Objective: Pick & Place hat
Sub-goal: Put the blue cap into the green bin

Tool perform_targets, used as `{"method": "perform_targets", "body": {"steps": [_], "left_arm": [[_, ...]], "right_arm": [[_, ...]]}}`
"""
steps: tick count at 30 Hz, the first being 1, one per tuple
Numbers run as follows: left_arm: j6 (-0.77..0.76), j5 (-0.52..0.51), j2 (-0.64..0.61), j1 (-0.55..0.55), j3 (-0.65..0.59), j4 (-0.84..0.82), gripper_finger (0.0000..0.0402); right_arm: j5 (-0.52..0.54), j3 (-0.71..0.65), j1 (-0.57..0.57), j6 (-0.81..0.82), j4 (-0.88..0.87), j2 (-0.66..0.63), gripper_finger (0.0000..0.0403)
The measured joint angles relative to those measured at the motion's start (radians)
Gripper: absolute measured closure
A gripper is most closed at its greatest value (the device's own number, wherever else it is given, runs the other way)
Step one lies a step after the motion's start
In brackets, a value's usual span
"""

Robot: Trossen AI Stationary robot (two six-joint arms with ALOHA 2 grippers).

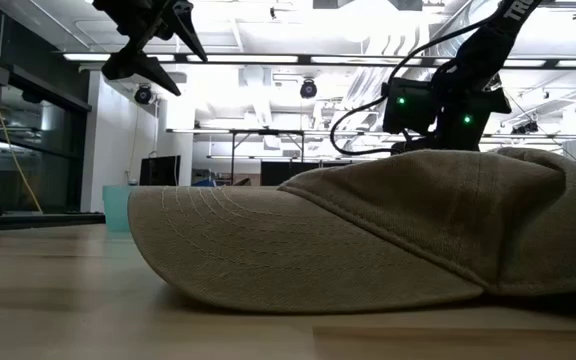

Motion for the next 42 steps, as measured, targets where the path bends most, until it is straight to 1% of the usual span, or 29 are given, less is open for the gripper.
{"method": "perform_targets", "body": {"steps": [5, 7, 10, 15, 17, 22, 26, 32, 38, 42], "left_arm": [[-0.003, 0.001, 0.0, 0.0, 0.0, -0.001, 0.0126], [-0.004, 0.002, 0.0, 0.0, 0.0, -0.002, 0.0126], [-0.007, 0.002, 0.0, 0.0, 0.0, -0.002, 0.0126], [-0.023, 0.003, 0.0, 0.0, 0.0, -0.002, 0.0126], [-0.026, 0.003, 0.0, 0.0, 0.0, -0.006, 0.0126], [-0.027, 0.003, 0.0, 0.0, 0.0, -0.009, 0.0126], [-0.027, 0.003, 0.0, 0.0, 0.0, -0.009, 0.0126], [-0.036, 0.01, 0.0, 0.0, 0.0, -0.008, 0.0126], [-0.051, 0.013, 0.0, 0.0, 0.0, -0.005, 0.0126], [-0.054, 0.021, 0.0, 0.0, 0.0, -0.006, 0.0126]], "right_arm": [[-0.006, 0.0, -0.019, 0.016, 0.001, 0.0, 0.0213], [-0.003, 0.0, -0.02, 0.015, 0.001, 0.0, 0.0226], [-0.004, 0.0, -0.019, 0.016, 0.001, 0.0, 0.0269], [0.014, 0.001, -0.019, 0.015, 0.009, -0.003, 0.037], [0.003, 0.005, -0.019, 0.015, 0.013, -0.005, 0.0388], [-0.051, 0.044, -0.019, 0.119, -0.034, -0.012, 0.039], [-0.077, 0.113, -0.001, 0.156, -0.151, -0.029, 0.0392], [-0.077, 0.246, 0.039, 0.202, -0.35, -0.107, 0.0397], [-0.077, 0.366, 0.061, 0.292, -0.556, -0.196, 0.0397], [-0.063, 0.43, 0.079, 0.327, -0.652, -0.24, 0.0397]]}}
